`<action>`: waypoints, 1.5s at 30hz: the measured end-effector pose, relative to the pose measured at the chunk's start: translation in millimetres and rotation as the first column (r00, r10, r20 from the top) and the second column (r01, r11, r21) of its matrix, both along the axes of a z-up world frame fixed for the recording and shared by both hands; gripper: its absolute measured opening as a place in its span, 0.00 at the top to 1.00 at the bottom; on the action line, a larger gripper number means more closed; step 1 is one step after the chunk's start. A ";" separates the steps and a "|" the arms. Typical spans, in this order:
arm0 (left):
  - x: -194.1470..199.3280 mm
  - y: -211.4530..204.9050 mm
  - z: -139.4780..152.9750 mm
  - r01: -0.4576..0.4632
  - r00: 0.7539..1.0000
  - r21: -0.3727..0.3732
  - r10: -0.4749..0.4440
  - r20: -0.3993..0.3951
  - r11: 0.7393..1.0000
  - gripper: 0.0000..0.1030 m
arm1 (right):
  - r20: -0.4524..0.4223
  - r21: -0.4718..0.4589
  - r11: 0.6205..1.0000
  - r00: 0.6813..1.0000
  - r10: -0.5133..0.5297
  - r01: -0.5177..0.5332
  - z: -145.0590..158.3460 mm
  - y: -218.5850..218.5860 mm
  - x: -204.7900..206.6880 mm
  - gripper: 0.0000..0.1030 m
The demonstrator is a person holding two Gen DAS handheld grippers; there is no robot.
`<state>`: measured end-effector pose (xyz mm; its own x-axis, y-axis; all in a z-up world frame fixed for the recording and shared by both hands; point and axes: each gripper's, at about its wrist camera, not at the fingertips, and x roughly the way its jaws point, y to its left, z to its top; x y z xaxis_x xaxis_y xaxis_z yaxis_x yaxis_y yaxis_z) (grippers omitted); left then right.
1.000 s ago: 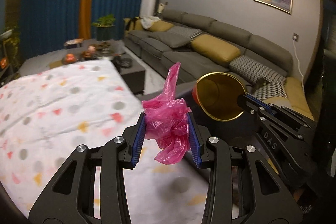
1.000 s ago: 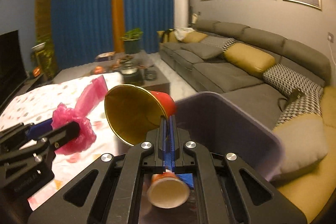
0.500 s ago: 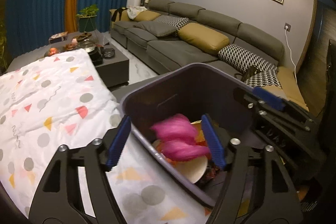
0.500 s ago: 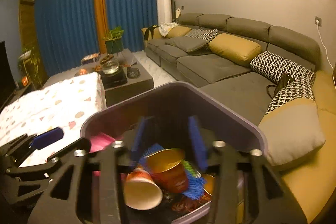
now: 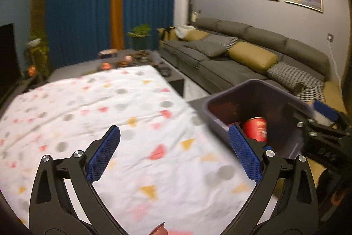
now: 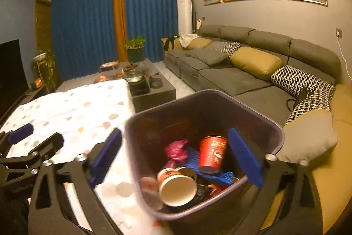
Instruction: Collect trash
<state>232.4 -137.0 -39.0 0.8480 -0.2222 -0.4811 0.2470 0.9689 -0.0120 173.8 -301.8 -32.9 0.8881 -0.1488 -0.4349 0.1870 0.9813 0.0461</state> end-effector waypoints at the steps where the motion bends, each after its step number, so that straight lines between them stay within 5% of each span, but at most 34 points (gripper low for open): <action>1: -6.4 8.4 1.6 -0.022 1.000 0.007 0.022 0.007 1.000 0.06 | 0.010 -0.002 1.000 1.000 0.004 -0.004 2.8 4.3 -4.5 0.05; 8: -47.5 53.5 8.7 -0.114 0.993 -0.004 0.114 0.022 0.993 0.06 | 0.026 0.018 0.998 0.998 0.051 -0.052 9.5 33.6 -34.4 0.05; 23: -122.4 99.2 17.6 -0.150 0.986 -0.014 0.151 0.069 0.989 0.06 | 0.073 0.043 0.994 0.993 0.093 -0.096 21.0 74.0 -104.3 0.05; 45: -144.6 107.0 20.9 -0.125 0.990 -0.060 0.129 0.059 0.990 0.06 | 0.127 -0.009 0.996 0.988 0.090 -0.090 32.8 88.1 -140.9 0.05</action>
<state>87.9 -30.0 -18.1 0.8993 -0.1355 -0.4158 0.1238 0.9908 -0.0551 33.0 -213.7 -0.2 0.9460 -0.0668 -0.3173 0.0906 0.9940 0.0608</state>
